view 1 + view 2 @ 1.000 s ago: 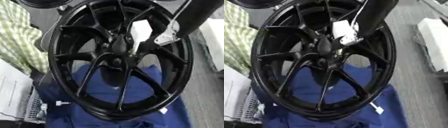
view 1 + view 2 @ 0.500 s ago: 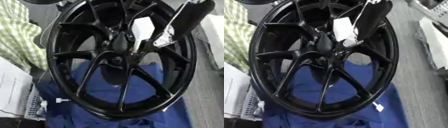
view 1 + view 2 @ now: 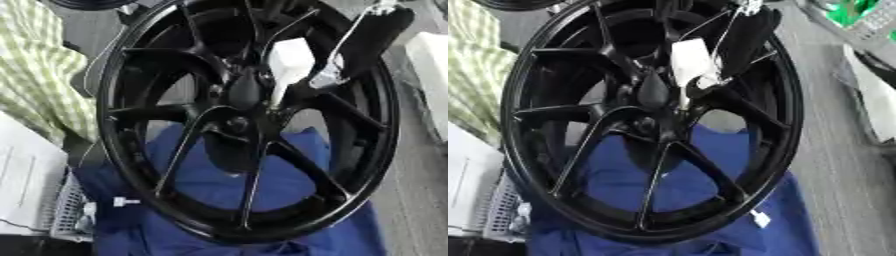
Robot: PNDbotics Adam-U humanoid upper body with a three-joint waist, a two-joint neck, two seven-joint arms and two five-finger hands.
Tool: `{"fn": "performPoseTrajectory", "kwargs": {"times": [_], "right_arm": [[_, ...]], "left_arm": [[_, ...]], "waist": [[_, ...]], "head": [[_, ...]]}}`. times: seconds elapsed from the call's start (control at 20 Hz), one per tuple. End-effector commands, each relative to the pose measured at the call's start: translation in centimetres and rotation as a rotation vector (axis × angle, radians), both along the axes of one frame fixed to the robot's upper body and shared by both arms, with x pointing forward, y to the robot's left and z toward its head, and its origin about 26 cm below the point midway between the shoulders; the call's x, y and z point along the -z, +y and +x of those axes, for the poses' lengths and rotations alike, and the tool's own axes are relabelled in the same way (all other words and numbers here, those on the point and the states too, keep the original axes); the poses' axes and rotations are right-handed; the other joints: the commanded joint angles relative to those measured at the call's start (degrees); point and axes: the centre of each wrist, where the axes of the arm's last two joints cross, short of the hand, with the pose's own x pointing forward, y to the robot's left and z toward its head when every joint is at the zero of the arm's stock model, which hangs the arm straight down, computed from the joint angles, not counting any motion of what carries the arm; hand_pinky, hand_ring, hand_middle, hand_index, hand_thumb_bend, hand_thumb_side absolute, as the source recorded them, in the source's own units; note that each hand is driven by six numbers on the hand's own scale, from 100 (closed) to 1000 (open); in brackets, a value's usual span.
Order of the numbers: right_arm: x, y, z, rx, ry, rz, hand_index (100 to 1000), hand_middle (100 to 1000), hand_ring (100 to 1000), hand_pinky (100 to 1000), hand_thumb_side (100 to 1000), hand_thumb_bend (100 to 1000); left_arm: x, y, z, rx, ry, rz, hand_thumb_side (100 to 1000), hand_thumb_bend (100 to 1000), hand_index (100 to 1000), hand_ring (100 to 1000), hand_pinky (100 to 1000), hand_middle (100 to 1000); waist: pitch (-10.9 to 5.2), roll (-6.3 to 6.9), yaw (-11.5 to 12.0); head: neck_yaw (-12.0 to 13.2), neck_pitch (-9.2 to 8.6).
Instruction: Pull the pin out of the wheel hub.
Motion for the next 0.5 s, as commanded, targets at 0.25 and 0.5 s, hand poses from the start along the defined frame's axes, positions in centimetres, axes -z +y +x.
{"fn": "performPoseTrajectory", "kwargs": {"times": [0.25, 0.5], "right_arm": [[0.1, -0.9, 0.9, 0.041, -0.008, -0.027, 799, 761, 830, 853, 242, 573], [0.4, -1.0, 1.4, 0.054, -0.009, -0.013, 789, 752, 824, 849, 217, 557]], "left_arm": [[-1.4, 0.2, -0.5, -0.008, -0.033, 0.026, 627, 593, 821, 776, 781, 723], [-1.3, 0.1, -0.5, -0.009, -0.032, 0.025, 628, 592, 821, 775, 782, 723]], "waist": [[-0.73, 0.13, 0.35], [-0.63, 0.23, 0.47]], "head": [[0.05, -0.80], [-0.21, -0.94]]}}
